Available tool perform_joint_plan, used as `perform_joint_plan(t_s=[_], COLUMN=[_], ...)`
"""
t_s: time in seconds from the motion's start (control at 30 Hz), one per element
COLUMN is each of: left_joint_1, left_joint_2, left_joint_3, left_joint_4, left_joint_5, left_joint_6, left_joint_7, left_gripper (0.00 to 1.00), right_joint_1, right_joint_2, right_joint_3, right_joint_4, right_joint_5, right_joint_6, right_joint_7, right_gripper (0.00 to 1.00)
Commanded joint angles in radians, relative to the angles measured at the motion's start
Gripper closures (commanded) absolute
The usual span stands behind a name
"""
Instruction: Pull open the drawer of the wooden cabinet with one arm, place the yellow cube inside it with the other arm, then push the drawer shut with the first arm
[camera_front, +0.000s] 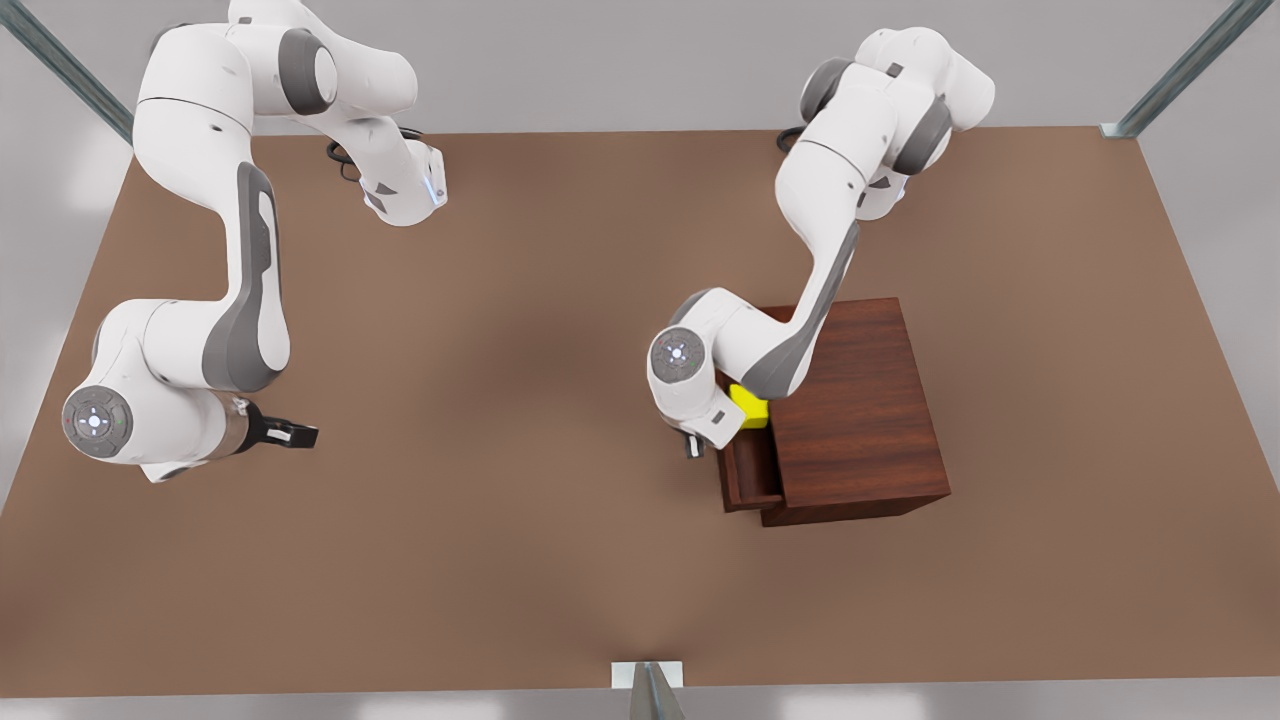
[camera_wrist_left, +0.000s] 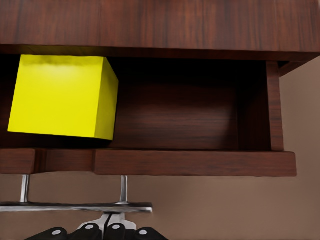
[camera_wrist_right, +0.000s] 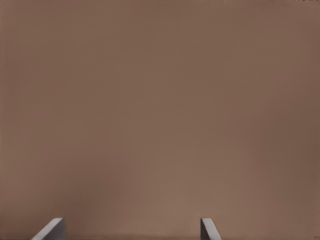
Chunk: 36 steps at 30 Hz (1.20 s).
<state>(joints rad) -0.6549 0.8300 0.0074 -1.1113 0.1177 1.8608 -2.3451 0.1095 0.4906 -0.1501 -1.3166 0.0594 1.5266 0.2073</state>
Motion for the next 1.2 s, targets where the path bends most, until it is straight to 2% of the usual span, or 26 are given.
perform_joint_plan(t_s=[0.0,0.2,0.63,0.67,0.73,0.8,0.83,0.87,0.9,0.97,1.03,1.07,1.1,1.17], left_joint_1=[0.006,0.047,0.118,0.117,0.127,0.179,0.233,0.291,0.380,0.560,0.575,0.577,0.586,0.598], left_joint_2=[-0.002,-0.012,-0.022,-0.038,-0.098,-0.219,-0.269,-0.318,-0.358,-0.382,-0.384,-0.396,-0.428,-0.519], left_joint_3=[0.002,0.003,0.005,-0.004,0.006,0.008,0.000,0.008,0.006,0.002,0.009,0.008,-0.003,-0.041], left_joint_4=[-0.001,-0.001,0.001,0.007,0.015,0.007,0.007,0.004,0.001,0.004,0.007,0.011,0.008,-0.096], left_joint_5=[-0.007,-0.009,-0.004,-0.010,-0.085,-0.136,-0.135,-0.131,-0.136,-0.302,-0.202,-0.193,-0.197,-0.199], left_joint_6=[-0.057,-0.120,-0.118,-0.115,-0.112,-0.124,-0.256,-0.365,-0.394,-0.475,-0.494,-0.457,-0.451,-0.278], left_joint_7=[0.092,0.202,0.368,0.343,0.337,0.348,0.507,0.826,1.079,1.811,2.372,2.528,2.499,2.460], left_gripper=[1.00,1.00,1.00,0.00,0.00,0.00,0.00,0.00,0.00,0.00,0.00,0.00,0.00,0.00], right_joint_1=[0.001,0.001,0.001,0.001,0.001,0.001,0.001,0.001,0.001,0.001,0.001,0.001,-0.001,-0.005], right_joint_2=[-0.001,-0.001,-0.001,-0.001,-0.001,-0.001,-0.001,-0.001,-0.001,-0.001,-0.001,-0.001,-0.017,-0.247], right_joint_3=[0.000,0.000,0.000,0.001,0.000,0.001,0.001,0.000,0.000,0.000,0.001,0.000,0.000,-0.003], right_joint_4=[0.000,0.000,0.000,0.000,0.000,0.000,0.000,0.000,0.000,0.000,0.000,-0.001,-0.039,-0.315], right_joint_5=[0.000,0.000,-0.001,-0.001,-0.001,-0.001,-0.001,-0.001,-0.001,-0.001,-0.001,-0.001,-0.003,-0.007], right_joint_6=[0.000,0.000,0.000,0.000,0.000,0.000,0.000,0.000,0.000,0.000,0.000,0.007,0.033,0.124], right_joint_7=[-0.121,-0.117,-0.118,-0.118,-0.118,-0.118,-0.118,-0.118,-0.118,-0.118,-0.117,-0.117,-0.115,-0.129], right_gripper=[0.00,0.00,0.00,0.00,0.00,0.00,0.00,0.00,0.00,0.00,0.00,0.00,0.00,0.00])
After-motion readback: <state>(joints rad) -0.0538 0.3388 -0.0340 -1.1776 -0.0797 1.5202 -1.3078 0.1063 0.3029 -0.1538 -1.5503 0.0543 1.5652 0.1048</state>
